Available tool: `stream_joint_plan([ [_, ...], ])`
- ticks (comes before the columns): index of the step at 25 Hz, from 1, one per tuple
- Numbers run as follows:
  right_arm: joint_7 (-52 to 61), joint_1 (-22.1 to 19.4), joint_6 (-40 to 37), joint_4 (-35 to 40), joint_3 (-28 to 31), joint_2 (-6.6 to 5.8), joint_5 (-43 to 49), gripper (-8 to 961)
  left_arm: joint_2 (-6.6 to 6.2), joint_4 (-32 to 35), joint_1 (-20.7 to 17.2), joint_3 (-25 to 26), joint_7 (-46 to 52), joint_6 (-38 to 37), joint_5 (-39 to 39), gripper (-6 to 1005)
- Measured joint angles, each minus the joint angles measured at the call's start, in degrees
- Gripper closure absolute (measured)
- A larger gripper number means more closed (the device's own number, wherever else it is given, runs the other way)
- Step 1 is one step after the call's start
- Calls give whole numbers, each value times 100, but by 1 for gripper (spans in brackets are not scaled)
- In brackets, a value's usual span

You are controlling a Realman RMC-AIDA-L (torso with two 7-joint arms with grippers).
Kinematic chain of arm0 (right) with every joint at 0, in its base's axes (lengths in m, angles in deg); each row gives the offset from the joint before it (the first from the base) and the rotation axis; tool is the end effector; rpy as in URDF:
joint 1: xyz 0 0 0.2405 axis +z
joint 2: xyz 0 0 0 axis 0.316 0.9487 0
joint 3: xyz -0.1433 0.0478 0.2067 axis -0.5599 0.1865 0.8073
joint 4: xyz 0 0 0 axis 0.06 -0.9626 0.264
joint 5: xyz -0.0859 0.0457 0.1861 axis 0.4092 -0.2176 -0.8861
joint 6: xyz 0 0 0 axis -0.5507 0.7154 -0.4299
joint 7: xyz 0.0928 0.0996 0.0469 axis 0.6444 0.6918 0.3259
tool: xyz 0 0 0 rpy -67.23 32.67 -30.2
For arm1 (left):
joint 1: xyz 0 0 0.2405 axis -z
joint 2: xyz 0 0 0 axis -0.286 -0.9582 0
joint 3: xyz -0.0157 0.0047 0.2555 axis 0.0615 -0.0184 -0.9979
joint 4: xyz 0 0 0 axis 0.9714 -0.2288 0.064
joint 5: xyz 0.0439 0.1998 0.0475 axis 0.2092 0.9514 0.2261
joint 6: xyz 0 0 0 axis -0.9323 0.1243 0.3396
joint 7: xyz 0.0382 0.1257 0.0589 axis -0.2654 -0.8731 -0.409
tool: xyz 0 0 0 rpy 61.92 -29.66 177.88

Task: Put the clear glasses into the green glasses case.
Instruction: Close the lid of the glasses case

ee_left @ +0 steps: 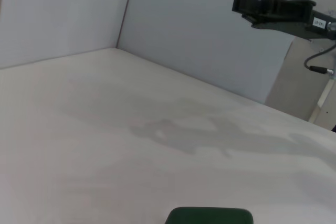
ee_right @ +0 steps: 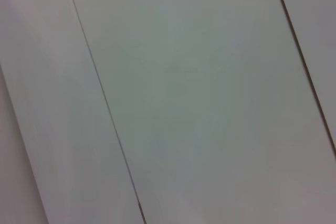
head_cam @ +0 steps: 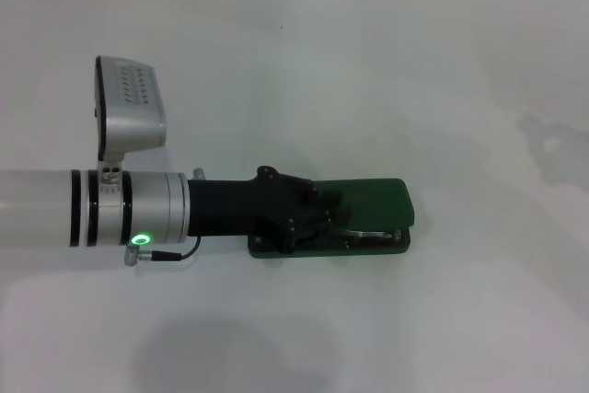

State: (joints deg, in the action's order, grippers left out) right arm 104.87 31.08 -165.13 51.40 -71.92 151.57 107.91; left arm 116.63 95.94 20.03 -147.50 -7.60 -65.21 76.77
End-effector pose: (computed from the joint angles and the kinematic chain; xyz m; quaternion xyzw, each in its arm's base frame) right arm 0.3117 0.2977 0.0928 -0.7996 0.2537 0.4215 0.3445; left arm -0.2353 0.3183 -0.0894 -0.9531 -0.2055 -0.2174 0.0459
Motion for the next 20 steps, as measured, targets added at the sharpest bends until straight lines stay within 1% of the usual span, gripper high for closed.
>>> stream_joint_plan([
  [8, 0, 5, -1, -3, 0, 0, -3, 866, 4, -26, -35, -39, -101, -86, -2, 675],
  [12, 0, 7, -1, -17, -3, 0, -1, 866, -3, -19, -57, -42, -194, -335, -105, 671],
  [16, -113, 11, -101, -6, -63, -6, 146, 866, -55, 126, -81, -38, -202, -908, -383, 667],
  [19, -594, 47, -464, 40, -74, -8, 429, 866, -87, 508, -196, -42, -382, -1603, -349, 664],
  [20, -594, 47, -464, 40, -74, -8, 429, 866, -90, 656, -261, -37, -467, -1825, -344, 663],
])
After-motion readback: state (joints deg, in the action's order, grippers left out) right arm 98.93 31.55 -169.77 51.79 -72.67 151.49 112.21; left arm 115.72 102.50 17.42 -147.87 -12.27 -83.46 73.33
